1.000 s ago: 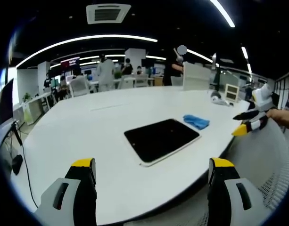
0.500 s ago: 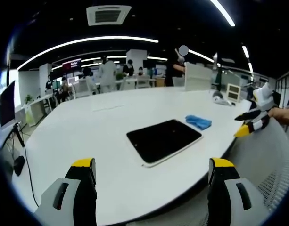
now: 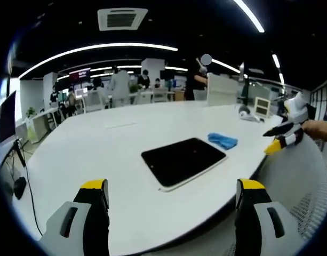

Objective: Wipe the mirror surface with the cleaning cloth until all visible marks leave the cleaned area.

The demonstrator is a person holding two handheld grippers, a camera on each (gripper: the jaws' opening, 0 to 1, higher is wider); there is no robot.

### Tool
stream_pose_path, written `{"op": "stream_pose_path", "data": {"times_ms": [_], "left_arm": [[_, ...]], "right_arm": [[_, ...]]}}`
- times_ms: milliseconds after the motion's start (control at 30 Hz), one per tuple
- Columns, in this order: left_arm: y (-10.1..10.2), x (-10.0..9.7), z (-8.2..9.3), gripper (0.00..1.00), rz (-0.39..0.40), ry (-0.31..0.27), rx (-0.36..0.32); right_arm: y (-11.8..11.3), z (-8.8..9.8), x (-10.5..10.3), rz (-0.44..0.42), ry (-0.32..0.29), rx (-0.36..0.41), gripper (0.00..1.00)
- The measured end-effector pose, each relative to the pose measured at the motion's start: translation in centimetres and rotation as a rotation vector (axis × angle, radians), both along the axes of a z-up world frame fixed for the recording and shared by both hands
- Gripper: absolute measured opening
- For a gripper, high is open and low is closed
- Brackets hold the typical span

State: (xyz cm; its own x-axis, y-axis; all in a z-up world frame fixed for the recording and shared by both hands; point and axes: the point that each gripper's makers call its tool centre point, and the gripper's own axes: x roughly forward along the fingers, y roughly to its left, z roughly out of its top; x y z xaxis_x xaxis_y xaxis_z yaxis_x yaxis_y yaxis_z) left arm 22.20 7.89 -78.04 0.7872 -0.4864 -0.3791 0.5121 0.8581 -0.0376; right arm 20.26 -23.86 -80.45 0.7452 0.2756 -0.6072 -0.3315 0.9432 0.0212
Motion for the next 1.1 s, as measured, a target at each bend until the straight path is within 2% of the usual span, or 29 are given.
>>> {"op": "stream_pose_path", "data": {"times_ms": [67,100,167,267,400,467,567,800,1100], "left_arm": [[0.0,0.0,0.0,0.99,0.0,-0.003,-0.004],[0.0,0.0,0.0,0.99,-0.001,-0.002,-0.004],[-0.1,0.0,-0.2,0.99,-0.003,0.011,0.003],[-0.2,-0.2,-0.2,0.99,-0.013,0.017,0.0],[-0.2,-0.1,-0.2,0.99,-0.014,0.014,-0.004],[-0.1,0.0,-0.1,0.99,-0.009,0.011,-0.002],[0.0,0.0,-0.2,0.99,-0.008,0.013,-0.003],[0.1,0.0,0.0,0.99,-0.003,0.003,-0.006],[0.1,0.1,0.1,0.99,0.002,-0.009,-0.011]], "right_arm": [[0.1,1.6,0.9,-0.026,-0.031,0.084,0.84],[0.1,2.1,1.2,-0.021,-0.037,0.102,0.82],[-0.2,3.0,1.9,-0.03,-0.056,0.1,0.78],[1.0,3.9,2.8,-0.004,-0.068,0.086,0.72],[1.6,5.1,4.4,0.017,-0.096,0.032,0.59],[1.4,5.2,4.9,0.035,-0.078,-0.009,0.53],[1.3,5.6,6.1,0.069,-0.087,-0.063,0.5],[1.2,4.7,7.7,0.121,-0.064,-0.103,0.41],[2.7,2.8,10.1,0.171,-0.041,-0.131,0.38]]}}
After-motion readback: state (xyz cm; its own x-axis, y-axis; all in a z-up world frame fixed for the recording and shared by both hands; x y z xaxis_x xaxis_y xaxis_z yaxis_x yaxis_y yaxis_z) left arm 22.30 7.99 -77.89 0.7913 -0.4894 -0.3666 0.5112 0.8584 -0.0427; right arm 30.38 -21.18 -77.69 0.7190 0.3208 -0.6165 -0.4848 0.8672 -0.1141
